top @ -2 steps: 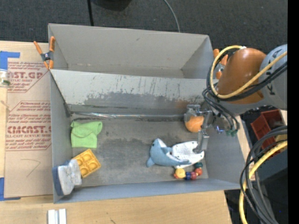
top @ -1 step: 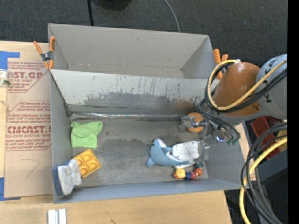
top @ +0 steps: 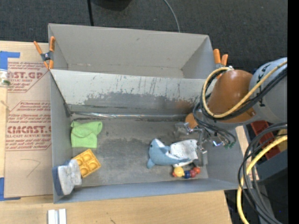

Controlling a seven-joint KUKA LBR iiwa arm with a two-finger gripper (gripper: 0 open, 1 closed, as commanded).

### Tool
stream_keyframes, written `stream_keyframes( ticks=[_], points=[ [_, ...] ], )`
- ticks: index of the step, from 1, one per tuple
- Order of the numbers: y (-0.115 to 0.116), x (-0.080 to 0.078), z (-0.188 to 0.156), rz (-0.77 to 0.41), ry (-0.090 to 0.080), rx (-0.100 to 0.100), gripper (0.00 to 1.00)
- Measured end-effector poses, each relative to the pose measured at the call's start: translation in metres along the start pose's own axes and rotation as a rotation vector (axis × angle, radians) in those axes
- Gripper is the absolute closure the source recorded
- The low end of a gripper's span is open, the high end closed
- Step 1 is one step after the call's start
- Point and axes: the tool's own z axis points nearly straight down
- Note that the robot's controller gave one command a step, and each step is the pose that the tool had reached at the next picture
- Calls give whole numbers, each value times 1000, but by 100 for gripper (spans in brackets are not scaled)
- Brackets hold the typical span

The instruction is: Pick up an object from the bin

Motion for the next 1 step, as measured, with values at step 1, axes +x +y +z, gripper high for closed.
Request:
stream_keyframes(
  ticks=[1],
  points=[
    [12,6,4,47,-4,-3,0]
  ],
)
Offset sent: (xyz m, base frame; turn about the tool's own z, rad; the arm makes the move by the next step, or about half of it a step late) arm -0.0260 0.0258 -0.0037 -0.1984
